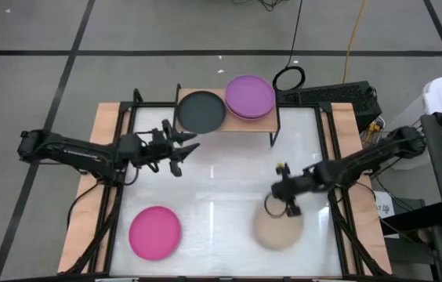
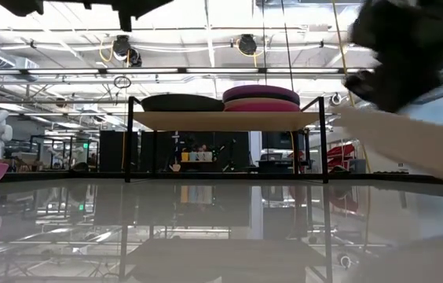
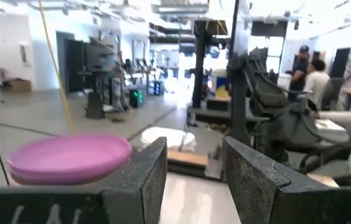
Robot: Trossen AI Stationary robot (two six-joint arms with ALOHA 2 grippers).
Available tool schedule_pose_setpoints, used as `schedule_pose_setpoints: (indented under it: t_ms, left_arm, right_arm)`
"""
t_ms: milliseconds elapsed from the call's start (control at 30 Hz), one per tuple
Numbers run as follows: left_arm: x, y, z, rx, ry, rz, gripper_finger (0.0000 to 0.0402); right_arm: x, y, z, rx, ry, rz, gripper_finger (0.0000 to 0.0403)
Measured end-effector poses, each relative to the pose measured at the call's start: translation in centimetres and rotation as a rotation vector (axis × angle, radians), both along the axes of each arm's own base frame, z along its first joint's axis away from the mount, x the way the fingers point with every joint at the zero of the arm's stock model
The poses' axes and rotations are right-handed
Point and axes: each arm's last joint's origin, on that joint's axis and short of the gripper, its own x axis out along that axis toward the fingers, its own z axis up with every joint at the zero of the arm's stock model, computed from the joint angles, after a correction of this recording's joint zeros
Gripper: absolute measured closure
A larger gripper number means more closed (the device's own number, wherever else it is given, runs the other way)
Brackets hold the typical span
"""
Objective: Place and stack plates onto a shelf
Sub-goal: Stack the light brown plate on top of the black plate on the shelf
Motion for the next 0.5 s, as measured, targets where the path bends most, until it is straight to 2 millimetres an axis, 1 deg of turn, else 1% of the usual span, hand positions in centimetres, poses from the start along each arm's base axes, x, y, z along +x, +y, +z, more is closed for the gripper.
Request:
schedule_pose_setpoints:
  t_ms: [100, 200, 267, 367, 500]
  left_arm:
    - [-0.6, 0.4, 1.0, 0.005, 0.0, 0.018, 0.0243]
    - [-1.2, 0.8, 1.8, 0.021, 0.003, 0.038, 0.0243]
    - [-1.7, 1.0, 2.3, 0.027, -0.007, 0.047, 0.0243]
    - [-2.4, 1.1, 2.9, 0.042, -0.031, 0.058, 0.0243]
    - [-3.3, 1.1, 3.6, 0.063, -0.057, 0.064, 0.0243]
  right_arm:
    - [1.7, -2.2, 2.2, -0.034, -0.219, -0.047, 0.0402]
    - [3.4, -5.1, 4.9, -0.06, -0.458, -0.133, 0.0402]
    - [4.3, -7.4, 6.8, -0.091, -0.603, -0.21, 0.0402]
    - [5.3, -11.2, 9.4, -0.141, -0.773, -0.338, 0.0402]
    - [6.6, -16.1, 13.0, -0.173, -0.924, -0.458, 0.0403]
